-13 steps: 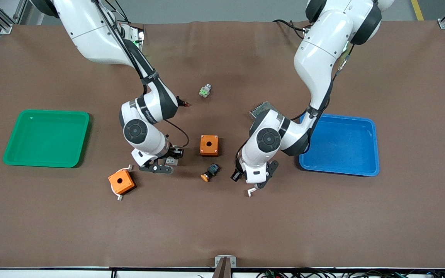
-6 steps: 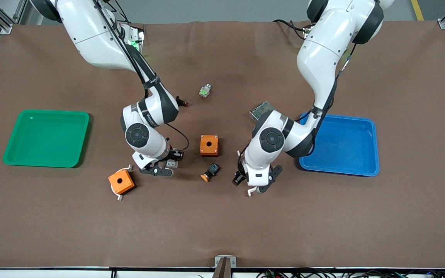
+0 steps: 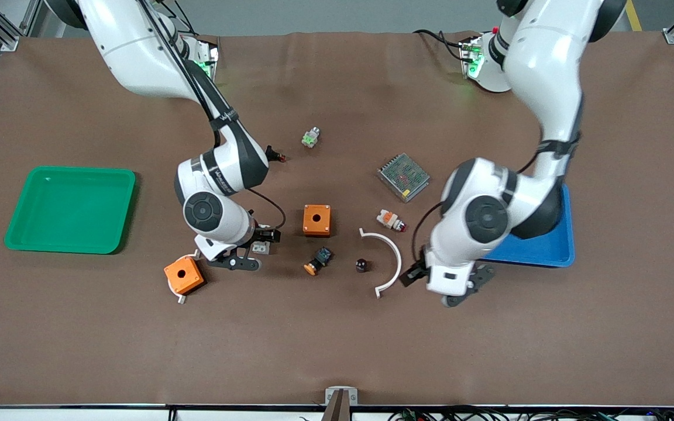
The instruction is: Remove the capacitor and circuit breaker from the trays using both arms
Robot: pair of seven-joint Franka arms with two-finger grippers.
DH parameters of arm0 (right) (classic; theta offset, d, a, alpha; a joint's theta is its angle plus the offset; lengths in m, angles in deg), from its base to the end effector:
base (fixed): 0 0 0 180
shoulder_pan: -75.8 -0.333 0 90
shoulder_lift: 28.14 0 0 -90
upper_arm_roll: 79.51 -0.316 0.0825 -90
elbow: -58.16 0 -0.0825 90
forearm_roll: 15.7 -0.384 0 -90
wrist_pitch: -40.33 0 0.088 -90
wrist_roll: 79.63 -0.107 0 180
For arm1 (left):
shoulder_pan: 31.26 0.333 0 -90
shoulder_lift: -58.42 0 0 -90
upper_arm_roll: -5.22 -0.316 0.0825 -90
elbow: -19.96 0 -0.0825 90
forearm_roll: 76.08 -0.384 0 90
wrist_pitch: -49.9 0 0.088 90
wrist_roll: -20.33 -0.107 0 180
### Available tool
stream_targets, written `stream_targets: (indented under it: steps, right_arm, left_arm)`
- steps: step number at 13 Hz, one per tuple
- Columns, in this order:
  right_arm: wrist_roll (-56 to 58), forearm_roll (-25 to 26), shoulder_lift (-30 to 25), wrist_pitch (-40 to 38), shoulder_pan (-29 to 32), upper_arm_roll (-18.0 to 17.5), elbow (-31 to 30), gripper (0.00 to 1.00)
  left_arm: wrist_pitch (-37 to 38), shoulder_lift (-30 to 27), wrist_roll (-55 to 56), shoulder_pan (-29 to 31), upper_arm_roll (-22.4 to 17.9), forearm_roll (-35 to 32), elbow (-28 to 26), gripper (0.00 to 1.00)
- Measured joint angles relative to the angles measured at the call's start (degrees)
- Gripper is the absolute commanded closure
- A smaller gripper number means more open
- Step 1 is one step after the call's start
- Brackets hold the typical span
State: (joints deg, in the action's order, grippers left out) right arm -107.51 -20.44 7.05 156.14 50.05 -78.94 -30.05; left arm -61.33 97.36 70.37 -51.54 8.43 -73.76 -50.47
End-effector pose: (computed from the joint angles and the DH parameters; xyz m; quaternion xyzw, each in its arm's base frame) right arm 0.6208 0.2982 0.2837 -0.9963 0.0432 0.0739 0.0000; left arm 0.6853 -0.2892 0.3740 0.9693 0.2426 -0.0084 0.0392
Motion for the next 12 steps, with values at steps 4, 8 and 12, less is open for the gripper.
stream_targets:
  steps: [4,8,12]
  right_arm:
    - [0.7,3.8,-6.2,-13.4,1.3,0.3,6.4,0.0]
    - [11.8,3.8,-14.5,-25.1,8.5,0.7,7.8,0.0]
    - [21.7,3.9,-22.1,-36.6,15.4,0.8,8.0,0.0]
  left_arm:
    - [7.0,-7.5,-16.2,6.3,-0.1,-1.6,-1.7,0.0]
    - [9.6,-12.1,-29.4,11.9,-0.1,-2.9,-3.6,0.0]
    - [9.3,-19.6,-36.8,16.2,-0.1,-2.9,-9.9,0.0]
